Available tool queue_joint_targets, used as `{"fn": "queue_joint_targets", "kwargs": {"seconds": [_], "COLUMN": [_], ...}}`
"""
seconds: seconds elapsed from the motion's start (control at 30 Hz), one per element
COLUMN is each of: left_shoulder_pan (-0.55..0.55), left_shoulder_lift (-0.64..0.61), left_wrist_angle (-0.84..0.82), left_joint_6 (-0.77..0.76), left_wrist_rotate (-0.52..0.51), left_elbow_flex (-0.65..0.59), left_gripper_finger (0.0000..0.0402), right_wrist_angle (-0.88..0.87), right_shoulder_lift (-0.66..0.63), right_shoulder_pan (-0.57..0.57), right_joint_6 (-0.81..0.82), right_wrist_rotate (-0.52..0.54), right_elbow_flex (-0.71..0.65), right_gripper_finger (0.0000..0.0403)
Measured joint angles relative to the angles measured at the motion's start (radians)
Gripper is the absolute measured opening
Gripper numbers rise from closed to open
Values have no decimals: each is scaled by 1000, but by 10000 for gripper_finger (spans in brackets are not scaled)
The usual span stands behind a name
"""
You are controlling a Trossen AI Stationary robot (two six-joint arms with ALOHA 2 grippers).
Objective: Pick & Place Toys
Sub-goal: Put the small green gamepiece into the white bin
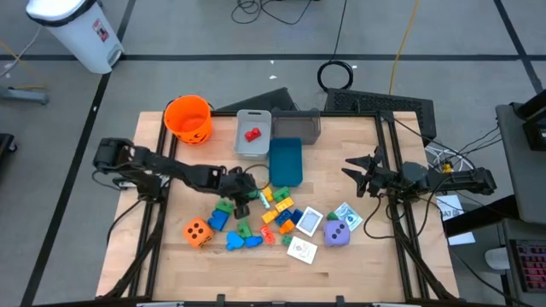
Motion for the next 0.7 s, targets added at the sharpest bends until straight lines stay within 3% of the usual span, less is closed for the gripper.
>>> {"fn": "queue_joint_targets", "kwargs": {"seconds": [0.23,0.43,0.6,0.7], "left_shoulder_pan": [90,230,402,494], "left_shoulder_lift": [-164,-192,-132,-85], "left_wrist_angle": [-129,-88,15,114], "left_joint_6": [-80,41,18,-8], "left_wrist_rotate": [-186,-278,-282,-228], "left_elbow_flex": [89,116,113,116], "left_gripper_finger": [96,96,96,96], "right_wrist_angle": [0,1,1,3], "right_shoulder_lift": [5,5,5,5], "right_shoulder_pan": [0,0,0,0], "right_joint_6": [0,0,0,0], "right_wrist_rotate": [0,0,1,0], "right_elbow_flex": [0,0,0,0], "right_gripper_finger": [169,169,169,169]}}
